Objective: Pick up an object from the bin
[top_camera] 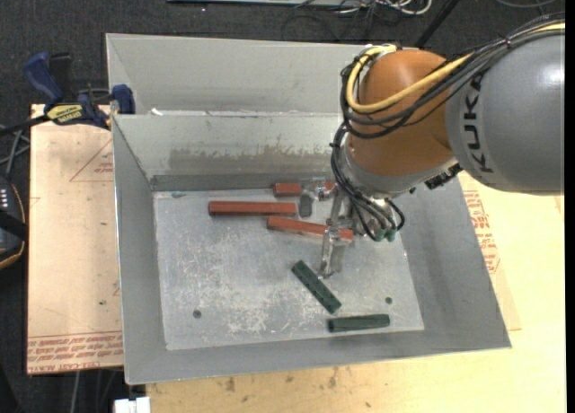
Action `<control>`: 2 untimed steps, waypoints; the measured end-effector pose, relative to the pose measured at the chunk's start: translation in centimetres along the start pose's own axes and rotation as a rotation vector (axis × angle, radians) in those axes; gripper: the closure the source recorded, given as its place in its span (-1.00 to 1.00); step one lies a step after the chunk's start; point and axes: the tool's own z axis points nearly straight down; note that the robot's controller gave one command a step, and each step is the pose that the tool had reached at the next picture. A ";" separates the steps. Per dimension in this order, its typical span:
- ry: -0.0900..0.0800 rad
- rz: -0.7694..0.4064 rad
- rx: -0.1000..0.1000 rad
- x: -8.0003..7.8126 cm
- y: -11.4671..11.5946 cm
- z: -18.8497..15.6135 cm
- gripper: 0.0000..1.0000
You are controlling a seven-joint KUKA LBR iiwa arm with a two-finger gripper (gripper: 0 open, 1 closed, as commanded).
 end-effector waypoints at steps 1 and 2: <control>0.000 0.000 0.000 0.0 0.0 0.0 -1.00; -0.010 -0.050 0.000 -1.8 -1.4 3.7 -1.00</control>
Offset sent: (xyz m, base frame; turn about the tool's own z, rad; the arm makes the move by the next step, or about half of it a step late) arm 0.0451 -0.0367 -0.1130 -0.1307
